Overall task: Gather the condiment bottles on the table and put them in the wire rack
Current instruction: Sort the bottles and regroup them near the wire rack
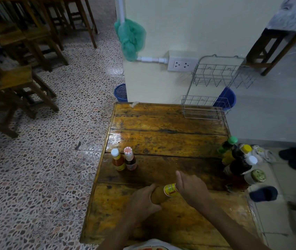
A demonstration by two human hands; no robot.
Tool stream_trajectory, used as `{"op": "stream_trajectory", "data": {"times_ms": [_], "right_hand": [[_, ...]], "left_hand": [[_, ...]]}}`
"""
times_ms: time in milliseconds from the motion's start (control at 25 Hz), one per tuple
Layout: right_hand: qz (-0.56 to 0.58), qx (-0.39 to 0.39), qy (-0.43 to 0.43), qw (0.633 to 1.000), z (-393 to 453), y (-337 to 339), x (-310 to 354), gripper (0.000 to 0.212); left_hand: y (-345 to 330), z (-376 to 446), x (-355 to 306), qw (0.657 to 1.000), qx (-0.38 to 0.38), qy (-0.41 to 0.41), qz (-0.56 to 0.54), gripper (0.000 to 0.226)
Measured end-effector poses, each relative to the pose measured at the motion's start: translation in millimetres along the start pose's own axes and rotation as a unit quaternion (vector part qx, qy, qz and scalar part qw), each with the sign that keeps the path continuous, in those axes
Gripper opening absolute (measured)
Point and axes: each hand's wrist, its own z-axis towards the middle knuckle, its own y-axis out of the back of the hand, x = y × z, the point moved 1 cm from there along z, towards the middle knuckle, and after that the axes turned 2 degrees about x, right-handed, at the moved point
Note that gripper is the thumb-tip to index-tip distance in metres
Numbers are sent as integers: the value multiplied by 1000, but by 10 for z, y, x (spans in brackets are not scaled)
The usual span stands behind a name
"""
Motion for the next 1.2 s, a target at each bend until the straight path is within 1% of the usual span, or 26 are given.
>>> {"op": "stream_trajectory", "data": {"times_ms": [120, 200, 240, 280, 360, 440, 480, 520, 600, 680, 800, 880, 1000, 1080, 1160, 1200], "right_hand": [[62, 51, -106, 991, 37, -158, -30, 56], [68, 77, -134, 986, 58, -202, -40, 59], [53, 58, -119, 990, 50, -199, -29, 59], [37, 19, -86, 995, 26, -177, -15, 56], [19, -51, 29, 998, -41, -85, -2, 41], [-33, -84, 147, 985, -73, 41, -46, 31], [-63, -94, 186, 976, -76, 104, -77, 30], [-84, -103, 209, 969, -71, 113, -130, 29], [-76, -106, 214, 968, -80, 101, -196, 27], [-31, -99, 166, 981, -138, 32, -208, 29], [38, -71, 64, 995, -266, -159, -211, 36], [92, -53, 12, 994, -340, -256, -212, 38], [161, -31, -63, 984, -434, -320, -210, 41], [162, 31, -112, 980, -443, -386, -253, 44], [95, 110, -121, 982, -428, -401, -280, 34], [66, 121, -126, 982, -410, -377, -274, 27]], "left_hand": [[-43, -17, 18, 998, -8, 1, 56, 61], [-61, -33, 27, 998, -16, 2, 68, 60], [-65, -29, 38, 998, -20, 1, 59, 58], [-58, -26, 32, 999, -20, 2, 35, 56], [-29, -22, 21, 999, -22, 4, -25, 58], [-16, -26, 36, 998, -24, 4, -64, 64], [-17, -33, 33, 998, -23, -1, -64, 66], [-22, -48, 14, 998, -19, -4, -56, 68], [-33, -67, -25, 999, -16, -9, -33, 70], [-42, -85, -49, 1000, -25, -12, -3, 63], [-85, -125, -26, 997, -38, -17, 71, 56], [-133, -164, -25, 993, -47, -20, 109, 55], [-197, -201, -58, 987, -58, -23, 150, 57], [-238, -188, -56, 981, -58, -22, 182, 57], [-267, -181, -43, 975, -54, -17, 216, 60], [-270, -188, -46, 972, -57, -16, 226, 61]]}}
